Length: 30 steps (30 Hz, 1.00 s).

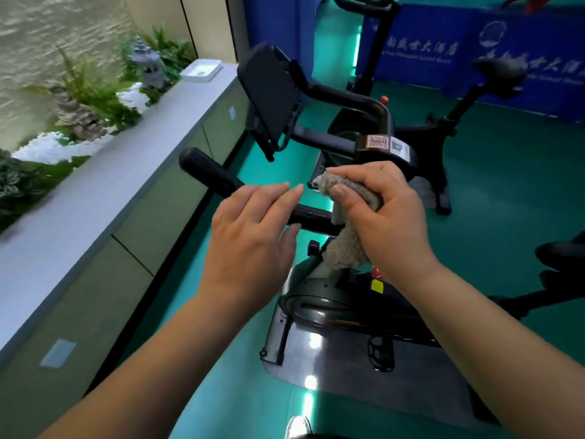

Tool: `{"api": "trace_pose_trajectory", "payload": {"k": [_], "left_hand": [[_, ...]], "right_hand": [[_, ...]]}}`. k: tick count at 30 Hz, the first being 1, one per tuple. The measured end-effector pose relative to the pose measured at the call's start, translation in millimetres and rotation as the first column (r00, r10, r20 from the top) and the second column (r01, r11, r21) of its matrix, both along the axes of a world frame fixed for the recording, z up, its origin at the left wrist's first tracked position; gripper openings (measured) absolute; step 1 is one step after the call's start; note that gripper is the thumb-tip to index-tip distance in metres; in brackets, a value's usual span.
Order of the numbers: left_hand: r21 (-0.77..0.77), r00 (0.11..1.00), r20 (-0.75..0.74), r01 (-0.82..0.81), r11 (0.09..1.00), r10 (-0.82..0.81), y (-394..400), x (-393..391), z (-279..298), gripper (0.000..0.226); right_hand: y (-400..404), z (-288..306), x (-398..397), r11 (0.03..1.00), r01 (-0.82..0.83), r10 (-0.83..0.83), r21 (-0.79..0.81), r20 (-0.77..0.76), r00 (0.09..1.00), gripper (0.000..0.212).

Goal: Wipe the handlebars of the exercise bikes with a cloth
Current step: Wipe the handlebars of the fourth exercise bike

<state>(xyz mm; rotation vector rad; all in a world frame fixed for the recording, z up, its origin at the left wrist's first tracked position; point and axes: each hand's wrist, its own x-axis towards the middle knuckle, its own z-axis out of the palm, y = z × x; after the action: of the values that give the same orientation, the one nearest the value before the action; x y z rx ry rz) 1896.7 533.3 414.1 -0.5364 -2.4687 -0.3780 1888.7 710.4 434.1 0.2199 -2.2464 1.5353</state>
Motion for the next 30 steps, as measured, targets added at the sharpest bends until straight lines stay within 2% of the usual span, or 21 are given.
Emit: {"api": "trace_pose_trajectory", "payload": {"k": [5,8,11,14,18,22,27,30], "left_hand": [[0.118,0.98,0.005,-0.197,0.973,0.198,-44.1,-20.5,22.9,0.044],[0.22,0.944,0.077,-0.33,0.918,0.32,-66.9,-33.5,30.7,0.044],[0.225,0.914,0.157,-0.403,0.887,0.375,-79.3,-44.5,34.6,0.039],[0.153,0.898,0.164,-0.431,0.889,0.408,-82.5,-48.1,37.5,0.031],[0.15,0.859,0.193,-0.504,0.851,0.474,-80.7,-45.3,37.5,0.031],[0.156,0.829,0.201,-0.553,0.819,0.521,-72.9,-42.7,35.0,0.035],[0.174,0.778,0.21,-0.625,0.761,0.592,-56.2,-37.6,36.1,0.04],[0.148,0.764,0.217,-0.641,0.753,0.608,-53.0,-36.7,37.8,0.042]], "right_hand": [[-23.5,21.4,-28.7,0.994,-0.106,0.106,-0.036,-0.003,0.994,0.018],[-35.1,28.6,-51.9,0.983,-0.177,0.177,-0.04,-0.013,0.984,0.017],[-50.0,31.0,-76.5,0.962,-0.274,0.273,-0.014,-0.036,0.961,0.018],[-70.0,30.4,-94.2,0.925,-0.366,0.377,0.105,-0.128,0.917,0.022],[-99.2,18.6,-108.9,0.854,-0.444,0.503,0.273,-0.213,0.838,0.025],[-104.2,1.6,-111.3,0.812,-0.555,0.578,0.182,-0.111,0.809,0.024],[-78.9,-15.2,-105.0,0.773,-0.617,0.631,0.148,-0.078,0.772,0.022],[-92.3,-3.7,-114.6,0.788,-0.605,0.613,0.116,-0.054,0.788,0.021]]}}
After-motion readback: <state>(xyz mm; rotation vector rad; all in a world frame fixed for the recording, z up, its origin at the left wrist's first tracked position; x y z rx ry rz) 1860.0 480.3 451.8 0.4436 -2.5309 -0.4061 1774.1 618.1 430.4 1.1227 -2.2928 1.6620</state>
